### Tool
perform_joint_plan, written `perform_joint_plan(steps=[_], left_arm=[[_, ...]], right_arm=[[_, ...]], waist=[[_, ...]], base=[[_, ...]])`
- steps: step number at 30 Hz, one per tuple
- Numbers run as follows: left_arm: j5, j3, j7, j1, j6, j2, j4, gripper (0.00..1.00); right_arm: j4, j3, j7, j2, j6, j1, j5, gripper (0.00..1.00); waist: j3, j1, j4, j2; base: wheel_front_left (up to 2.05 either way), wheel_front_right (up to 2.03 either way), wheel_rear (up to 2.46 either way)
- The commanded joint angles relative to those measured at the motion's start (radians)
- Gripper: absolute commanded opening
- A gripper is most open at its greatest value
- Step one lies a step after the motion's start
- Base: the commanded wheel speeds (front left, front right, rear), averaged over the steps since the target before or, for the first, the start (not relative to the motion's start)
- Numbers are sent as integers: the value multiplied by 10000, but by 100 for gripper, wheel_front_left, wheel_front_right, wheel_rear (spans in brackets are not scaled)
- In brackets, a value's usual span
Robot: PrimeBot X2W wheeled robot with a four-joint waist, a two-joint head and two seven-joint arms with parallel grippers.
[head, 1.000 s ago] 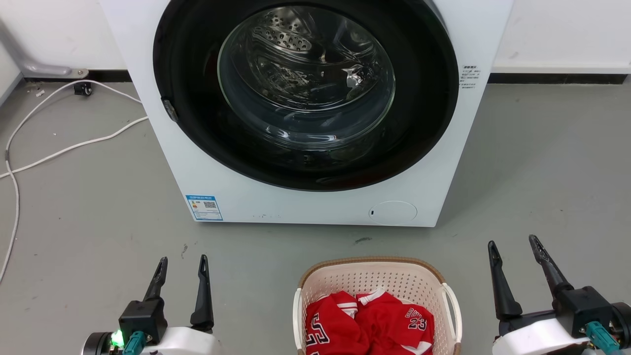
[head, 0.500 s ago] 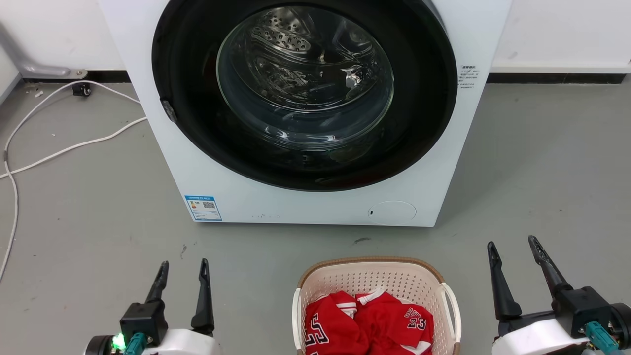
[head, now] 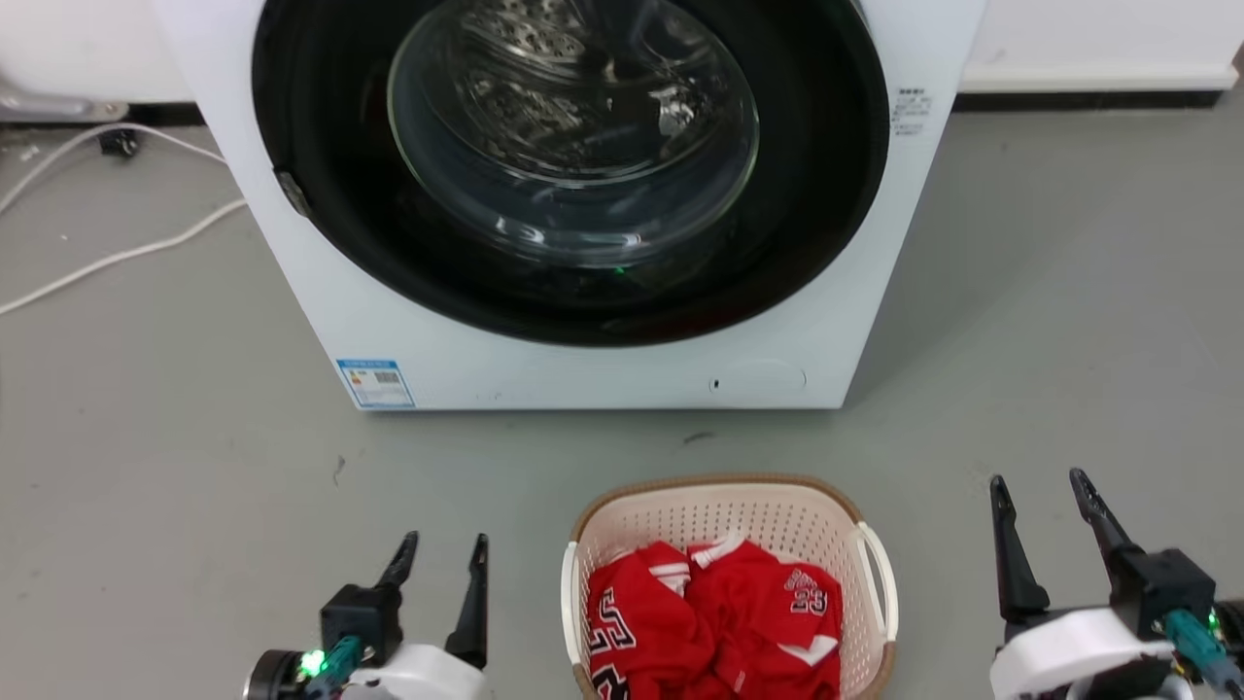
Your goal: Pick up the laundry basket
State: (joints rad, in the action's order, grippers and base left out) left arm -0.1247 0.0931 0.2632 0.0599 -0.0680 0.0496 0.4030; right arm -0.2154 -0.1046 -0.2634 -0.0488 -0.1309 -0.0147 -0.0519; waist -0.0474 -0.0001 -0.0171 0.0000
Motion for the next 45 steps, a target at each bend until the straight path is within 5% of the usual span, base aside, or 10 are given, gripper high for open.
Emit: perform_joint_plan(steps=[1, 17, 29, 45], left_arm=[[-4, 39, 25, 173, -30, 14, 38, 100], [-709, 1173, 26, 2740, -385, 15, 3238, 100], [-694, 1543, 25, 4449, -550, 16, 5276, 100], [-1185, 2295, 25, 6251, -607, 15, 6280, 100]], right_arm=[[-35, 2, -21, -27, 3, -207, 6, 100], [-2905, 25, -23, -37, 5, -2647, -943, 100], [-5469, 760, -23, -674, 5, -4680, -701, 100], [-8202, 1461, -23, -1029, 5, -6914, -287, 100]], waist=[[-166, 1, -72, 0], [-2883, 1, -379, 0], [-4531, 1, -303, 0], [-6419, 1, -231, 0]], base=[[0, 0, 0], [0, 0, 0], [0, 0, 0], [0, 0, 0]])
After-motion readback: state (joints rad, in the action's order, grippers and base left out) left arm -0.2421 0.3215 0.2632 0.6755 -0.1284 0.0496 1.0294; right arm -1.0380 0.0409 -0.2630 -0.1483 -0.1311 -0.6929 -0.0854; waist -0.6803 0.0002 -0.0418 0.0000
